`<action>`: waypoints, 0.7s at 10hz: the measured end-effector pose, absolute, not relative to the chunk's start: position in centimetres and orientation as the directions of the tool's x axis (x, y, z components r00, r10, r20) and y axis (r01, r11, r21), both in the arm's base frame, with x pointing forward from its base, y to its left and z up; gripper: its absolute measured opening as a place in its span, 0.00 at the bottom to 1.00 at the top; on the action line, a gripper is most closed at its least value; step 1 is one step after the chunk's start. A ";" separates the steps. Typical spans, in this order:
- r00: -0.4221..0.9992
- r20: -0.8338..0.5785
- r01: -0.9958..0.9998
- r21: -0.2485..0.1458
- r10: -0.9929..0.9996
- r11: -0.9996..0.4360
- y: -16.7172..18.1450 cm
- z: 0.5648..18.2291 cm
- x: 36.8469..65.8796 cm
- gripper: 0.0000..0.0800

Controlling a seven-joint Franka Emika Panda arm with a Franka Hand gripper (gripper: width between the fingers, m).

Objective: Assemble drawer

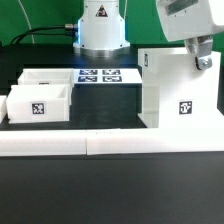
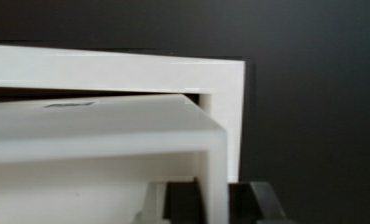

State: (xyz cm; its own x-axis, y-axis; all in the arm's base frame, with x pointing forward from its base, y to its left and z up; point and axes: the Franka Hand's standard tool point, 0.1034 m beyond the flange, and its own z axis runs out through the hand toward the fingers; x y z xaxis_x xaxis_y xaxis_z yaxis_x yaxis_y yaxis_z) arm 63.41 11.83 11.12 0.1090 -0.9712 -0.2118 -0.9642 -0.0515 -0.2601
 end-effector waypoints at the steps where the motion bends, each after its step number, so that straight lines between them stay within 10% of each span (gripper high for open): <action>1: 0.106 -0.220 -0.968 -0.247 -0.970 -0.049 11.9 11.0 63.8 0.05; 7: 0.091 -0.237 -0.976 -0.215 -0.967 -0.039 11.9 10.7 64.1 0.06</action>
Offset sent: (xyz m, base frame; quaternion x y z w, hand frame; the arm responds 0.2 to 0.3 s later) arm 0.0284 0.0065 -0.0047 0.0112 0.0039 0.0205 0.9997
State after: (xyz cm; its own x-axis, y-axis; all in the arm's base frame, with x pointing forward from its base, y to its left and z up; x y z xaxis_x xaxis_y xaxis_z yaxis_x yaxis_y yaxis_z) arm 64.15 11.87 10.68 0.0907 -0.9674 -0.2367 -0.9758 -0.0389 -0.2150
